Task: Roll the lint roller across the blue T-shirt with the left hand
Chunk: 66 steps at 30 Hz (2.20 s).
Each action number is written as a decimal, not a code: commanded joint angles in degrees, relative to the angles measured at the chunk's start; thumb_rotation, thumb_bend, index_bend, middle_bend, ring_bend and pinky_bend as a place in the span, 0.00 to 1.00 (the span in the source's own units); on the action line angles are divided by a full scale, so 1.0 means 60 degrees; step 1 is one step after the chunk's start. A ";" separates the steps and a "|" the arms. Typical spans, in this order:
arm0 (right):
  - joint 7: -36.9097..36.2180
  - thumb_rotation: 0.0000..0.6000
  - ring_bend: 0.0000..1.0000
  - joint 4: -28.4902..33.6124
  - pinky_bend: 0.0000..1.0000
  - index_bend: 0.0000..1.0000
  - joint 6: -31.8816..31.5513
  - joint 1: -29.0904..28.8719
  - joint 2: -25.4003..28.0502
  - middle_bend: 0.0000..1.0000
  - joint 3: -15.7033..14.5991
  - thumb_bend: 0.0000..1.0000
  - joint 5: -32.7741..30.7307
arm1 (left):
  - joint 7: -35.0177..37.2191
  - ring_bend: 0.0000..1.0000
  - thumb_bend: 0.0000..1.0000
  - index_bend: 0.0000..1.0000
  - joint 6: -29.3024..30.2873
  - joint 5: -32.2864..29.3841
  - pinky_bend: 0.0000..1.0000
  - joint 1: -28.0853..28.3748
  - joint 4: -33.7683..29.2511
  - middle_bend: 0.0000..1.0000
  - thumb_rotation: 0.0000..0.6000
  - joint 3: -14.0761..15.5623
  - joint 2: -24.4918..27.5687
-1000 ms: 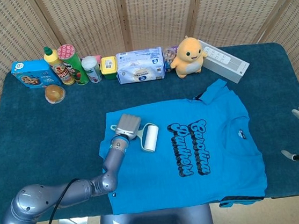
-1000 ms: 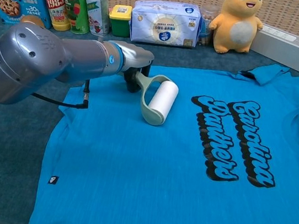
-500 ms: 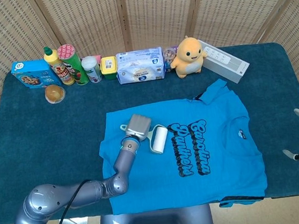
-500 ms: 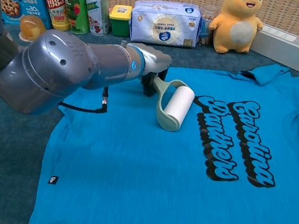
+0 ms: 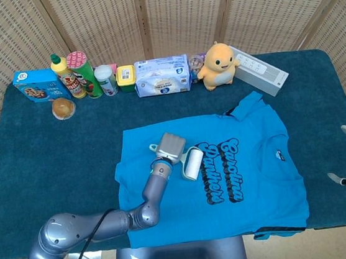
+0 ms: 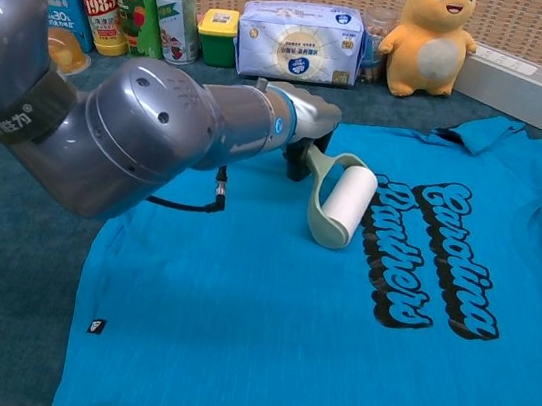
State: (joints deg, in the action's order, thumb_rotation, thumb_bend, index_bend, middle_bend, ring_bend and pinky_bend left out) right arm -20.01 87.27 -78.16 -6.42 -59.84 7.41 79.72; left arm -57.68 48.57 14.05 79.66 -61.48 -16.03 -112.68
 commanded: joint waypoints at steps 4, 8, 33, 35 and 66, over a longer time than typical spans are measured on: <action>-0.0019 1.00 0.00 -0.0013 0.00 0.02 0.0030 -0.0009 -0.0003 0.00 -0.0003 0.00 -0.0011 | -0.0001 0.91 0.90 1.00 -0.0163 0.0022 1.00 0.0249 0.0238 0.92 1.00 -0.0272 -0.0231; -0.0043 1.00 0.00 -0.0037 0.00 0.02 0.0050 -0.0015 -0.0001 0.00 -0.0008 0.00 -0.0012 | 0.0386 0.91 0.90 1.00 -0.0312 0.0462 1.00 0.0345 0.0390 0.92 1.00 -0.0480 -0.0395; -0.0252 1.00 0.00 -0.0062 0.00 0.02 0.0046 0.0000 0.0079 0.00 0.0008 0.00 -0.0015 | 0.0471 0.91 0.90 1.00 -0.1295 0.1124 1.00 0.1522 0.3208 0.92 1.00 -0.1084 -0.2060; -0.0239 1.00 0.00 -0.0043 0.00 0.02 0.0036 0.0000 0.0086 0.00 0.0005 0.00 0.0001 | 0.0293 0.91 0.90 1.00 -0.1256 0.1017 1.00 0.1477 0.3206 0.92 1.00 -0.1062 -0.2048; -0.0009 1.00 0.00 0.0072 0.00 0.02 0.0030 -0.0013 0.0051 0.00 -0.0049 0.00 0.0055 | -0.1595 0.91 0.90 1.00 0.0340 -0.0629 1.00 -0.0440 0.0503 0.92 1.00 -0.0264 0.0146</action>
State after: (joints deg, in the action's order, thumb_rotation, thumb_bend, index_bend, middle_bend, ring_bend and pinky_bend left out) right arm -20.06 87.69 -77.98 -6.49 -59.53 7.12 80.04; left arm -66.89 50.25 10.70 77.37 -57.99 -17.87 -112.18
